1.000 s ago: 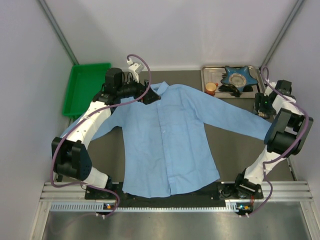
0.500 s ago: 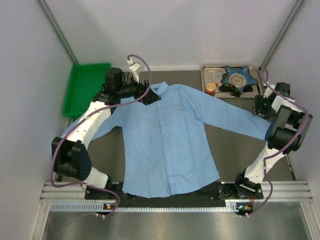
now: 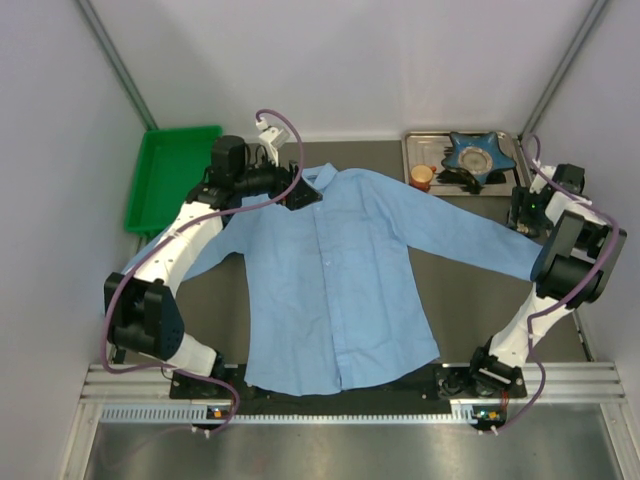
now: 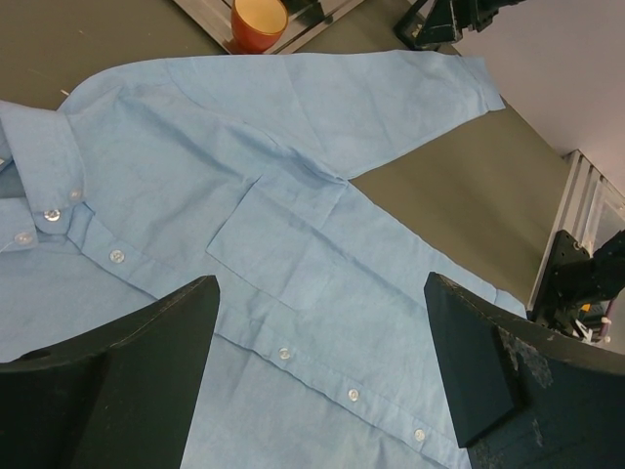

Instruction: Pin the brooch onto the clothing

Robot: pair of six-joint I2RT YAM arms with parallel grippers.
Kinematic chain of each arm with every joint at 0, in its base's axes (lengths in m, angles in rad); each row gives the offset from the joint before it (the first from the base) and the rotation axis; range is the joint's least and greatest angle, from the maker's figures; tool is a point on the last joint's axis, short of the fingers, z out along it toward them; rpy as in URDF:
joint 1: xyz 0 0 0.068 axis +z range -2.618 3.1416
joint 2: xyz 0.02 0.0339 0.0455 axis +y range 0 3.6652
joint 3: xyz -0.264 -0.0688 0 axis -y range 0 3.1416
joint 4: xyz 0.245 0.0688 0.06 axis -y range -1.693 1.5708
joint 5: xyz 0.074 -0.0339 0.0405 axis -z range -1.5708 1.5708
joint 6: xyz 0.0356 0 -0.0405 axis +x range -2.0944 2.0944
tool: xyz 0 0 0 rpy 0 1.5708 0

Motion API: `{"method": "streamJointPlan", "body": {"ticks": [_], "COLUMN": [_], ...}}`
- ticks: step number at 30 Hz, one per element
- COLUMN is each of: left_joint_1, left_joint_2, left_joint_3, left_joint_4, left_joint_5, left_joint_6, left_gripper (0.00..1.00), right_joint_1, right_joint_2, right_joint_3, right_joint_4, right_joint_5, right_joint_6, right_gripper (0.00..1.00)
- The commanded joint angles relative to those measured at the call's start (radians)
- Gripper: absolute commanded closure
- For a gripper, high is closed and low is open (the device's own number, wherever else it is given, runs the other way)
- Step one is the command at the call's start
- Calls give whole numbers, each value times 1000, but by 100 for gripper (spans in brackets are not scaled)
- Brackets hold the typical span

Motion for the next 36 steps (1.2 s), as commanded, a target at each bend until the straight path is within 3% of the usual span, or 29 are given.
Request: {"method": "streamJointPlan", "body": {"ticks": [1,15,24,36], "left_joint_1": [-2,-2,-2,-2], "left_joint_2": [12,20,24,23], "left_joint_3": [3,6,4,-2], "left_joint_4": [47,53,58,64], "left_joint_5": [29,27,24,24], "left_joint_6": [-1,-7,-10,-11], "left_gripper": [9,9,10,11], "right_joint_1": [-7,-7,-7,-9], "right_joint_2": [1,69,58,-2], "right_joint_3": [25,45,38,19], "right_joint_4": [61,69,75,69], "right_joint_5": [-10,-20,-10,-24], "right_joint_6": [-16,-7,-7,-8], "right_gripper": [32,31,46,53]}}
